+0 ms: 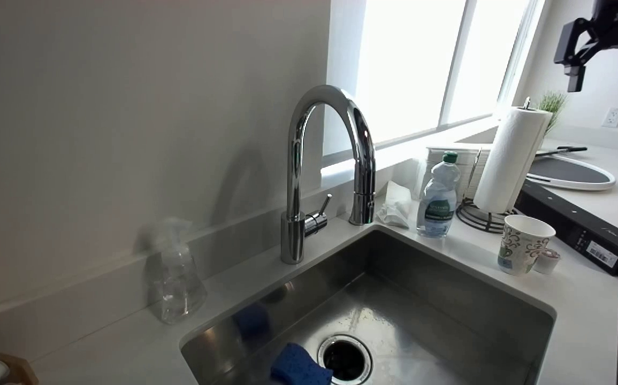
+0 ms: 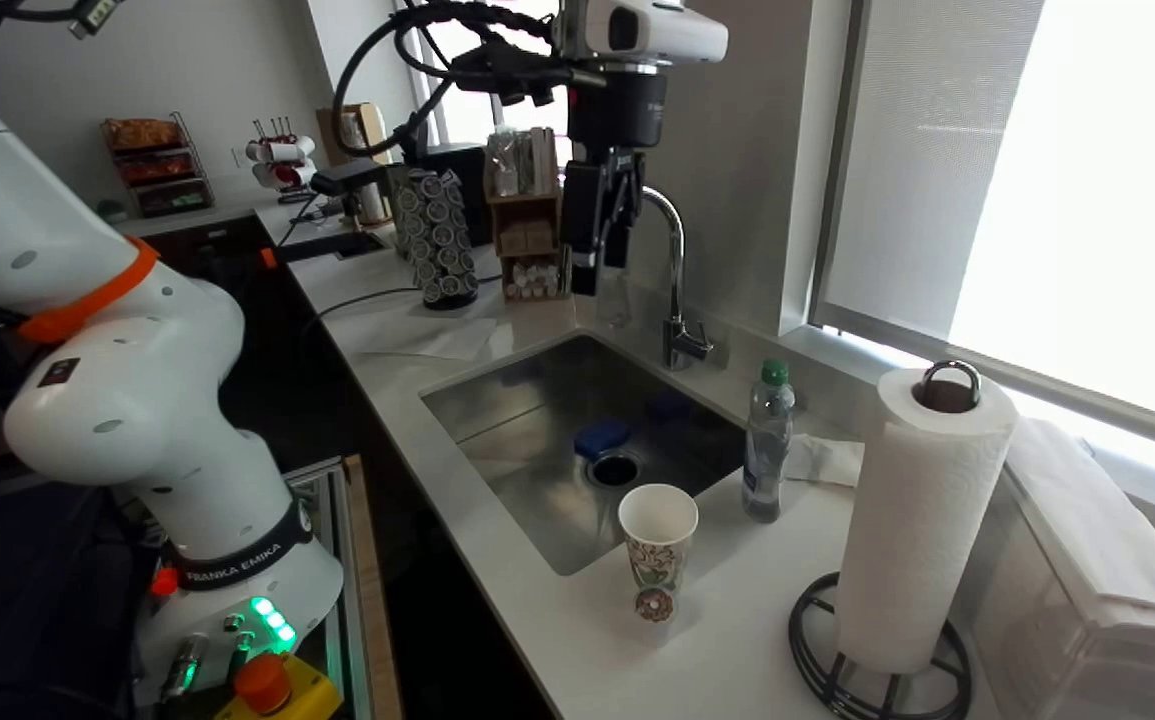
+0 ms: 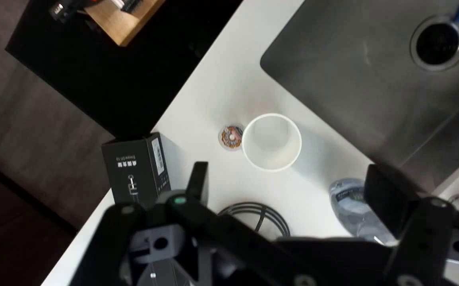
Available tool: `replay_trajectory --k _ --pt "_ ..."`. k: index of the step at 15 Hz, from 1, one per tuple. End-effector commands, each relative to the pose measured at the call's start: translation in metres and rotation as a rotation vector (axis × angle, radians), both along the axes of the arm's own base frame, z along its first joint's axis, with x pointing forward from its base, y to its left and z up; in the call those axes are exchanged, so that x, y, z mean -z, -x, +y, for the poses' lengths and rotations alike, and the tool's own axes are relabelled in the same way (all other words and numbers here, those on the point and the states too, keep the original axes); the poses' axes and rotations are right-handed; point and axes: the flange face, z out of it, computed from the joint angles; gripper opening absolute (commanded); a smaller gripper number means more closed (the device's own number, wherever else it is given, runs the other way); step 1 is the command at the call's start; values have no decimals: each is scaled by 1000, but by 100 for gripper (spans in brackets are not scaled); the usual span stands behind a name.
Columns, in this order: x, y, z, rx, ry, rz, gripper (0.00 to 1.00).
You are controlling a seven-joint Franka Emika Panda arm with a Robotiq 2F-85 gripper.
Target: Slightly move the paper towel holder to the right
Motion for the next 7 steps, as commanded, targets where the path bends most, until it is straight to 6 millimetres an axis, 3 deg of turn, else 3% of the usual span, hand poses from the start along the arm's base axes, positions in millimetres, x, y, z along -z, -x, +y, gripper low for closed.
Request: replay_trajectory --k 1,7 --pt "-1 5 2 -13 -19 13 100" --pt "0 10 4 -31 -36 19 100"
